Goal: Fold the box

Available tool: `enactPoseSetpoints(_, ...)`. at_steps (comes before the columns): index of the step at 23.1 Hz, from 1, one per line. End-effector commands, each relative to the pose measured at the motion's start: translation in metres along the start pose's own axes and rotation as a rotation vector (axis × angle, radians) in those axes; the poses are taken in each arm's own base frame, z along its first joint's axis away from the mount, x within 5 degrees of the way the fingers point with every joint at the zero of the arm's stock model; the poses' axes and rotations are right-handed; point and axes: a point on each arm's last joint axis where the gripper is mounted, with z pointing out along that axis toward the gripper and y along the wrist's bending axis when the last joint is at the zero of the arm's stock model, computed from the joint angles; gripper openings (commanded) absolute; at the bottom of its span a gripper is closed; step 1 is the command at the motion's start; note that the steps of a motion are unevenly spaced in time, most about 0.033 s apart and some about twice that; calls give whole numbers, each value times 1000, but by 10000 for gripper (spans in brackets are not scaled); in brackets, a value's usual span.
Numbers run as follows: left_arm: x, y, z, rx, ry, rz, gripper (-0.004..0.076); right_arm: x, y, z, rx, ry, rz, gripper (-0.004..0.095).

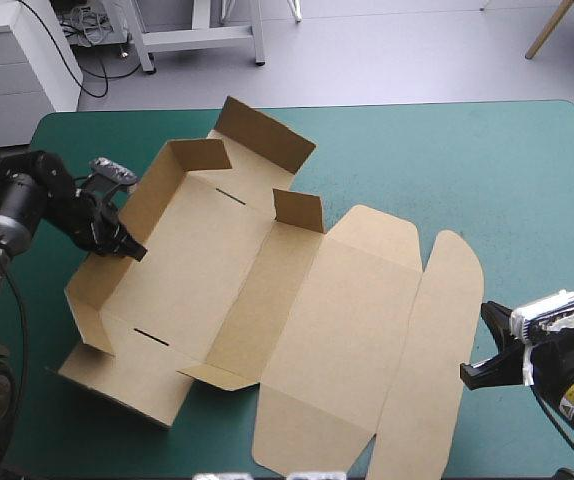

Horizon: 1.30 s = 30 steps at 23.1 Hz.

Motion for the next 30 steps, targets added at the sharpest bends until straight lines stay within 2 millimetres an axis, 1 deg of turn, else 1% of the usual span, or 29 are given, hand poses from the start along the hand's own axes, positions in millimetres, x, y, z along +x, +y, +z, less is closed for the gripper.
enactPoseSetpoints(1, -26, -15, -33, -113, -19, 144, -10, -14, 0, -4, -6, -93, -18, -14)
enactPoseSetpoints(4, -50, -21, -40, -228, -16, 252, -10, -14, 0, -4, -4, -96, -22, -14)
enactPoseSetpoints(6, -62, -26, -39, -288, -9, 316, -10, -14, 0, -4, -3, -98, -40, -14)
enactPoseSetpoints(8, -82, -37, -37, -386, -6, 428, -10, -14, 0, -4, -2, -98, -53, -14)
enactPoseSetpoints(9, -89, -41, -34, -417, -9, 463, -10, -14, 0, -4, -2, -98, -53, -14)
enactPoseSetpoints(10, -101, -51, -27, -479, -35, 536, -10, -14, 0, -4, -2, -98, -53, -14)
enactPoseSetpoints(14, -123, -73, -15, -578, -104, 676, -10, -14, 0, -4, -4, -97, -50, -14)
enactPoseSetpoints(16, -141, -96, -8, -666, -196, 806, -10, -14, 0, -4, -4, -97, -50, -14)
enactPoseSetpoints(17, -145, -103, -8, -672, -228, 827, -10, -14, 0, -4, -4, -97, -50, -14)
enactPoseSetpoints(18, -149, -117, -8, -668, -285, 849, -10, -14, 0, -4, -4, -97, -50, -14)
enactPoseSetpoints(21, -150, -139, -6, -656, -314, 897, -10, -14, 0, -4, -4, -97, -50, -14)
enactPoseSetpoints(23, -146, -156, -1, -697, -297, 945, -10, -14, 0, -4, -4, -97, -50, -14)
enactPoseSetpoints(24, -142, -170, 3, -747, -305, 1005, -10, -15, 0, -4, -5, -99, -50, -14)
enactPoseSetpoints(27, -131, -192, 3, -804, -402, 1059, -10, -15, 0, -4, -5, -99, -50, -14)
enactPoseSetpoints(28, -122, -201, 0, -828, -464, 1060, -10, -15, 0, -4, -5, -99, -50, -14)
enactPoseSetpoints(30, -109, -207, -1, -882, -494, 1091, -10, -15, 1, -4, -5, -101, -50, -14)
